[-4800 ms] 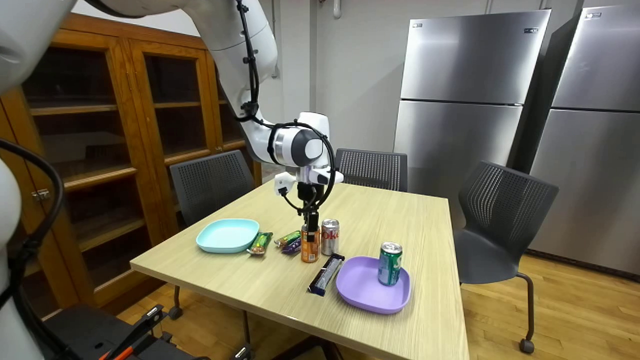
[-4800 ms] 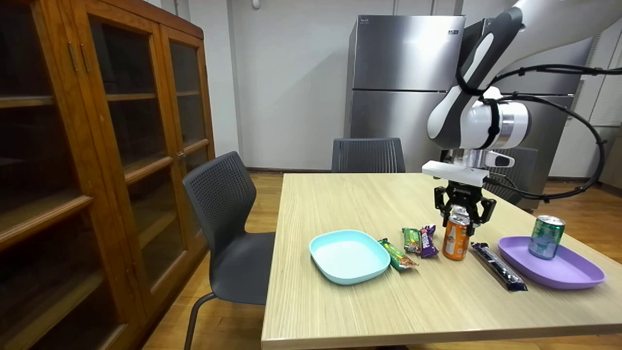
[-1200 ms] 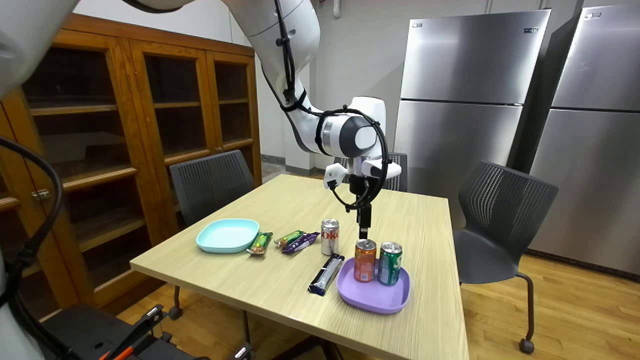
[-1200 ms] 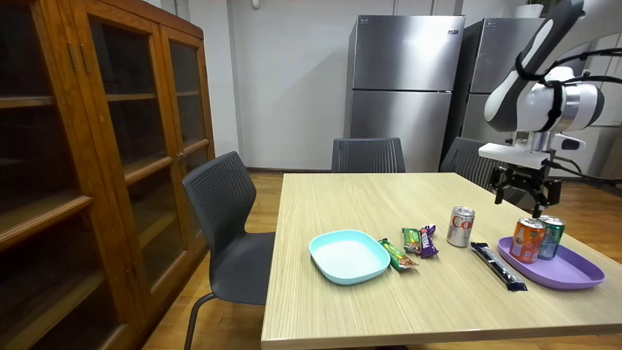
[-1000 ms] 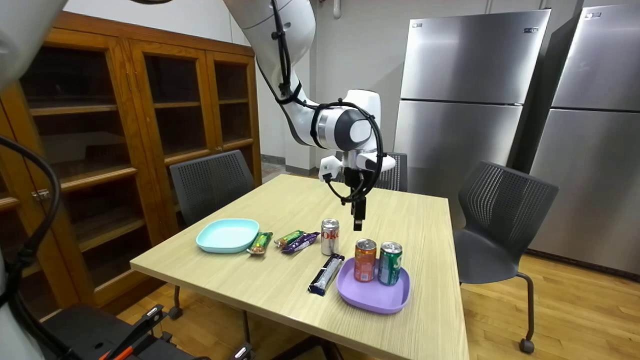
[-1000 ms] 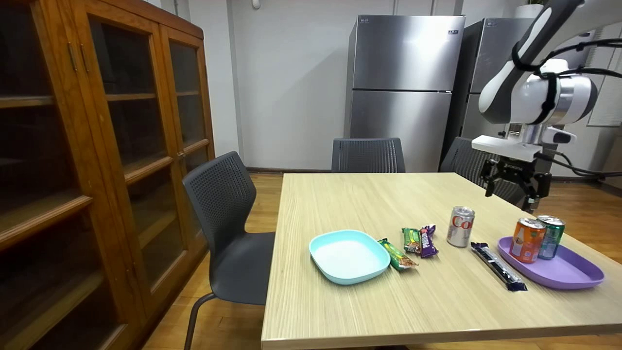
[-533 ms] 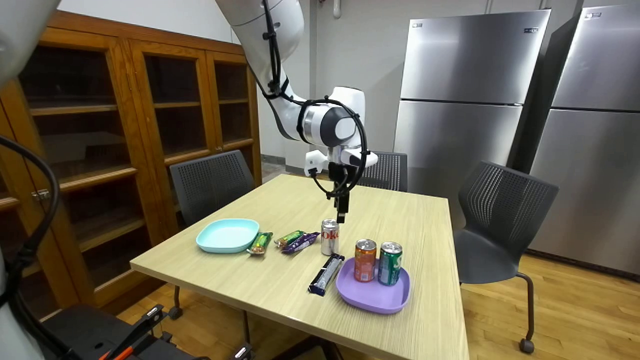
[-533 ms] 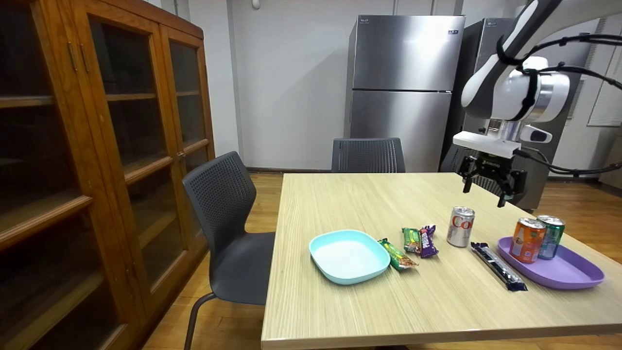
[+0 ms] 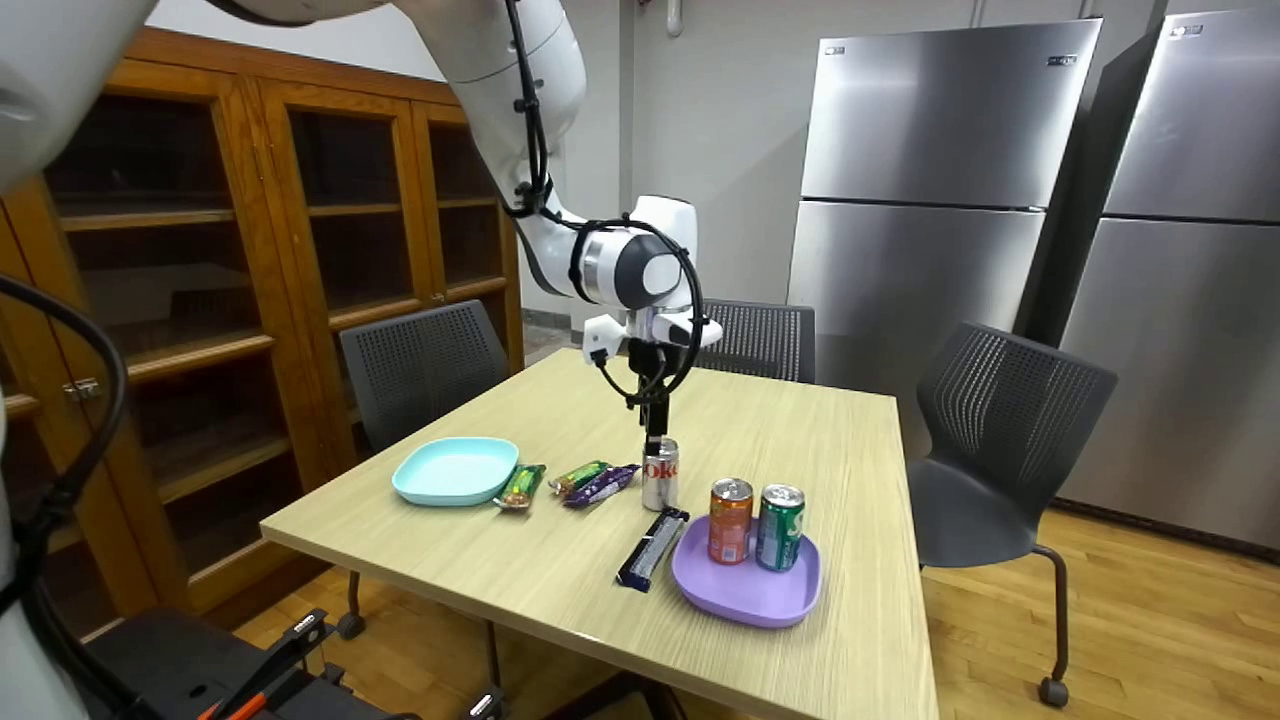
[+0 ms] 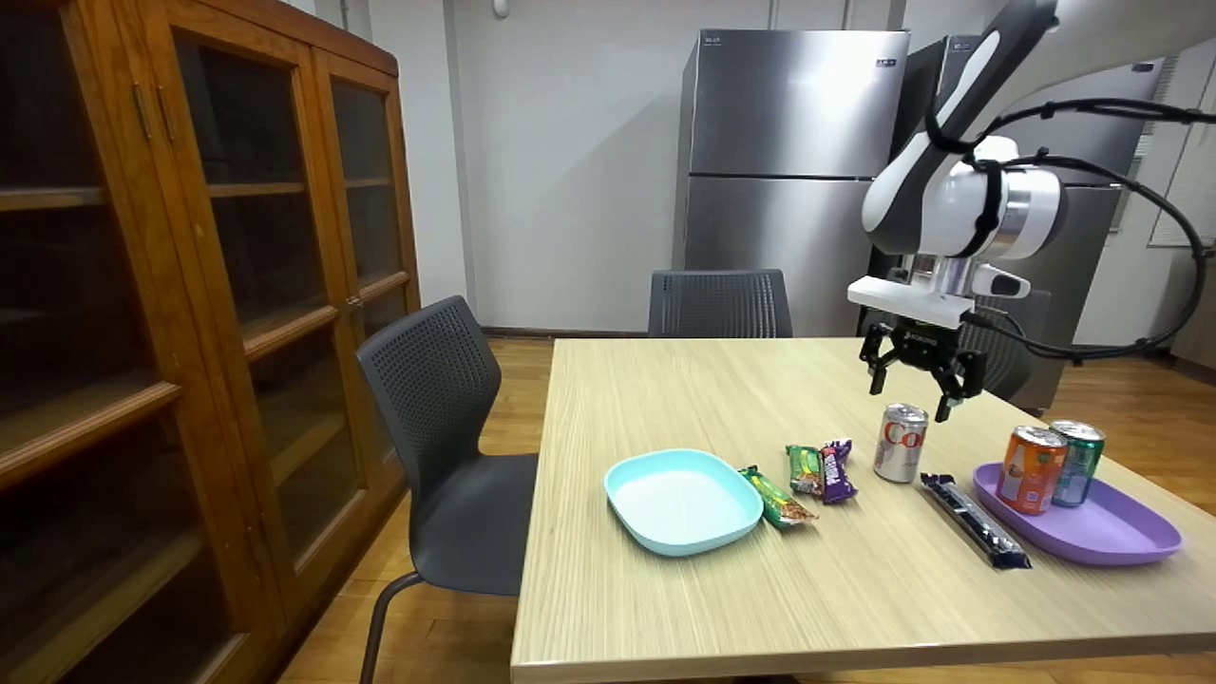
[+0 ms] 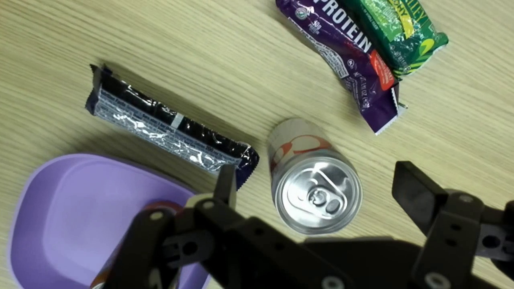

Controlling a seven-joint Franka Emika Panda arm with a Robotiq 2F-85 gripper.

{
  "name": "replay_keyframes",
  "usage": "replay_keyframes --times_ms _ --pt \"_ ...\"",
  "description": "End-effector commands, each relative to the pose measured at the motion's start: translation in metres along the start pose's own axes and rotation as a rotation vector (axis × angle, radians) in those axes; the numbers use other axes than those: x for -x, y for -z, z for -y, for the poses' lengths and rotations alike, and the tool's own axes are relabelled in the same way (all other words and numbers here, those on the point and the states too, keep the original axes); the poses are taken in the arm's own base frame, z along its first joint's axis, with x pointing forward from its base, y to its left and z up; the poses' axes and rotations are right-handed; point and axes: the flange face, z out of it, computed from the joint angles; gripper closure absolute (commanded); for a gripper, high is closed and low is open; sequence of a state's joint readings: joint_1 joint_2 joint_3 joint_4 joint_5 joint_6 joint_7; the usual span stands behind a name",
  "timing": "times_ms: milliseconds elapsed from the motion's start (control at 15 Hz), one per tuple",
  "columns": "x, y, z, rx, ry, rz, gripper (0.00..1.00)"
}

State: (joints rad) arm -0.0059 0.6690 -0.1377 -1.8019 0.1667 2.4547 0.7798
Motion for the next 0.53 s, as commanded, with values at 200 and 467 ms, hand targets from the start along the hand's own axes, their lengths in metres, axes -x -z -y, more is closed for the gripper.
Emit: replay_keyframes --times_ms 200,467 --pt "-0.001 -0.021 0.019 0.030 -0.016 -0.008 0.00" --pt "-0.005 -0.029 0.020 0.040 -0.032 -0.013 0.00"
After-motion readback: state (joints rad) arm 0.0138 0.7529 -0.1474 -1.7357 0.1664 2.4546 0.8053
